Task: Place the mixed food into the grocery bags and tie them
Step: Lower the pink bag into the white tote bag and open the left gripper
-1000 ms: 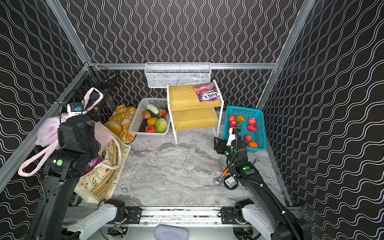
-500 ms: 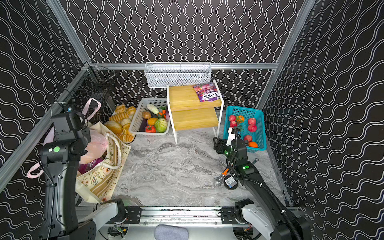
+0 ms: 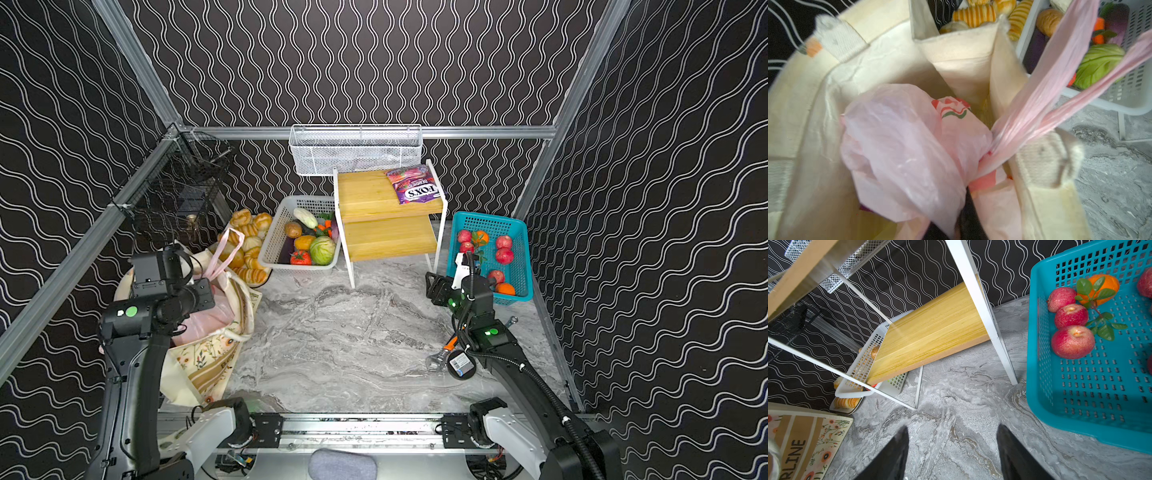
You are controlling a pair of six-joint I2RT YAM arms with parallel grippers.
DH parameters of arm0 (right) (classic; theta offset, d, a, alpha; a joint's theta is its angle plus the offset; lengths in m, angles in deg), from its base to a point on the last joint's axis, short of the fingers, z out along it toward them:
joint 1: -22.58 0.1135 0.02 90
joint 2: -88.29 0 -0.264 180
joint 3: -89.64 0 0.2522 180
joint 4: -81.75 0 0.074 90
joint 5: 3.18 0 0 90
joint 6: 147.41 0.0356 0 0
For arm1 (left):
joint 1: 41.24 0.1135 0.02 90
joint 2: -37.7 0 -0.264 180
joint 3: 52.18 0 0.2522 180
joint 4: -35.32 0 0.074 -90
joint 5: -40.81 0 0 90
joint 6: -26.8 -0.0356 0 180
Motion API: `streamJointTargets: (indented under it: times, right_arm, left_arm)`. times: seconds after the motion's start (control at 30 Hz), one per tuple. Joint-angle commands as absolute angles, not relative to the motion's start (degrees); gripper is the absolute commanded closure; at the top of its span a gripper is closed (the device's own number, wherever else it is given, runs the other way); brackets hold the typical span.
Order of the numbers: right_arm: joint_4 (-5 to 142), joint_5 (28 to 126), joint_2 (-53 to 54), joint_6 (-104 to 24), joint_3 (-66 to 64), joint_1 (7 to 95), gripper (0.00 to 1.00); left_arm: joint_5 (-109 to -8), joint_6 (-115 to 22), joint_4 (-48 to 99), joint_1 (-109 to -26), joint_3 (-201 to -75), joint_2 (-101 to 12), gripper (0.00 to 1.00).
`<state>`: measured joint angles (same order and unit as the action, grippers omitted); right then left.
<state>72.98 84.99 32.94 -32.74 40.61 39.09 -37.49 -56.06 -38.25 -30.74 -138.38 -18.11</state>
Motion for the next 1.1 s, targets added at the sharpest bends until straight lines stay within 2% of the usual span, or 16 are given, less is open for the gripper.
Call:
streamJointTargets:
  times: [0.0, 0.03, 0.17, 0.23, 0.27, 0.4, 0.47, 0.57, 0.73, 0.9, 1.0, 1.07]
  right_arm:
    - [73.34, 84.79, 32.59, -32.53, 39.78, 39.19, 0.32]
    - [73.25, 84.66, 32.62, -32.46, 39.67, 39.26, 0.32]
    - [73.32, 84.58, 32.63, -32.53, 39.67, 39.2, 0.32]
    - [73.28, 84.77, 32.69, -32.61, 39.84, 39.22, 0.32]
    - [73.27, 84.9, 32.71, -32.63, 39.97, 39.24, 0.32]
    - [73.38, 85.27, 33.26, -32.76, 40.74, 39.21, 0.32]
    - [73.91, 85.4, 33.5, -32.88, 41.36, 39.22, 0.32]
    - [74.6, 85.66, 33.57, -33.24, 42.15, 39.19, 0.32]
    - [75.11, 85.65, 32.91, -34.03, 42.22, 39.19, 0.32]
    - [75.29, 85.78, 32.23, -34.47, 41.96, 39.19, 0.31]
    - [75.54, 85.67, 32.36, -34.62, 42.17, 39.2, 0.31]
    - [76.03, 85.41, 32.51, -34.52, 42.39, 39.26, 0.31]
  left_arm:
    - [-38.01, -53.1, -37.84, -30.63, -137.36, -17.84, 0.68]
    - [-35.72, -52.69, -38.13, -30.63, -137.31, -18.22, 0.66]
    - [-26.31, -54.31, -35.91, -29.77, -137.22, -20.34, 0.78]
    - [-26.23, -54.01, -34.85, -27.55, -137.85, -21.91, 0.9]
    - [-27.46, -53.82, -33.56, -25.86, -137.54, -22.53, 0.95]
    - [-32.92, -49.57, -29.59, -18.11, -133.83, -23.91, 0.99]
    - [-40.31, -47.57, -28.53, -14.23, -130.66, -24.78, 0.98]
    - [-45.74, -45.55, -26.6, -12.9, -125.45, -26.18, 0.99]
    - [-46.28, -45.61, -24.97, -12.68, -122.54, -26.3, 0.89]
    - [-46.01, -46.65, -28.26, -12.68, -130.96, -25.26, 0.7]
    - [-43.97, -46.57, -29.1, -12.67, -136.28, -23.94, 0.67]
    - [-43.54, -46.54, -28.96, -12.68, -138.23, -23.97, 0.61]
